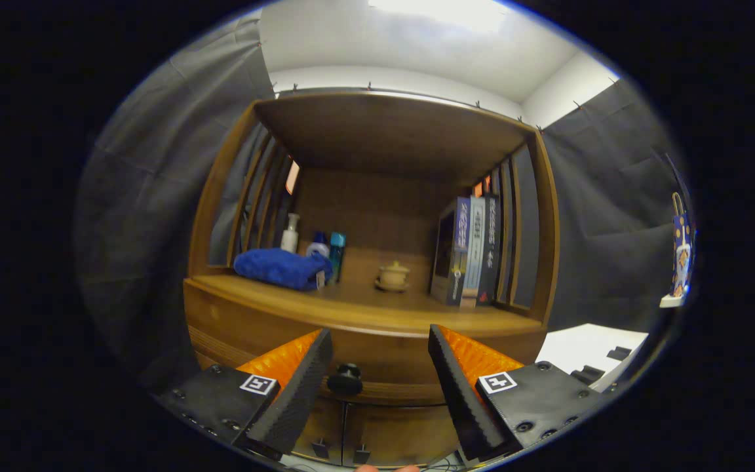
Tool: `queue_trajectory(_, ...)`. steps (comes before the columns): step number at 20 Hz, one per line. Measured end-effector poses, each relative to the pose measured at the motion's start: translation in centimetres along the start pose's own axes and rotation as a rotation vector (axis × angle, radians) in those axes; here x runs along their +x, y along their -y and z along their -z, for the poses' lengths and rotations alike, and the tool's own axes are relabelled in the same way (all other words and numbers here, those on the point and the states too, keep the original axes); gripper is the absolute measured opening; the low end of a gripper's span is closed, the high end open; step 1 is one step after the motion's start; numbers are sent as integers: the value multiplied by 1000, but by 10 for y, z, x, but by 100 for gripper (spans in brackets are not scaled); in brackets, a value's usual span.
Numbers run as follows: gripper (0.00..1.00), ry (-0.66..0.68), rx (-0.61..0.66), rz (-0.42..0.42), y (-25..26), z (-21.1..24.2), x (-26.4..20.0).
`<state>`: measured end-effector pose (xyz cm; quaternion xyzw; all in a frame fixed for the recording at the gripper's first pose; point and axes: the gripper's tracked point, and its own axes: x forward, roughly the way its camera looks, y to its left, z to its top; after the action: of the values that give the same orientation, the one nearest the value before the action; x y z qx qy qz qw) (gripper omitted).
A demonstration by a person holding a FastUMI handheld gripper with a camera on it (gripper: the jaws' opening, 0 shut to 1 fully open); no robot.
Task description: Pull open the drawer, take out the items inside it, and place them on the countertop above the cabinet.
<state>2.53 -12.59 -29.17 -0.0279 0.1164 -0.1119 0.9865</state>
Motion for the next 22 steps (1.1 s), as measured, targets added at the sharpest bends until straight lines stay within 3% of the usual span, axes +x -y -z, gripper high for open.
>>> queue_trajectory(5,95,-98,75,-41,-23,60,36)
queue_trajectory(10,91,-88,69,-41,-30,59,34)
queue_trajectory(12,89,-84,51,-77,-38,56,34)
queue_trajectory(15,87,-90,100,-84,-49,53,49)
queue_trajectory(19,87,-101,130,-16,-44,53,77)
queue_trajectory(22,86,-124,145,-14,-49,61,76)
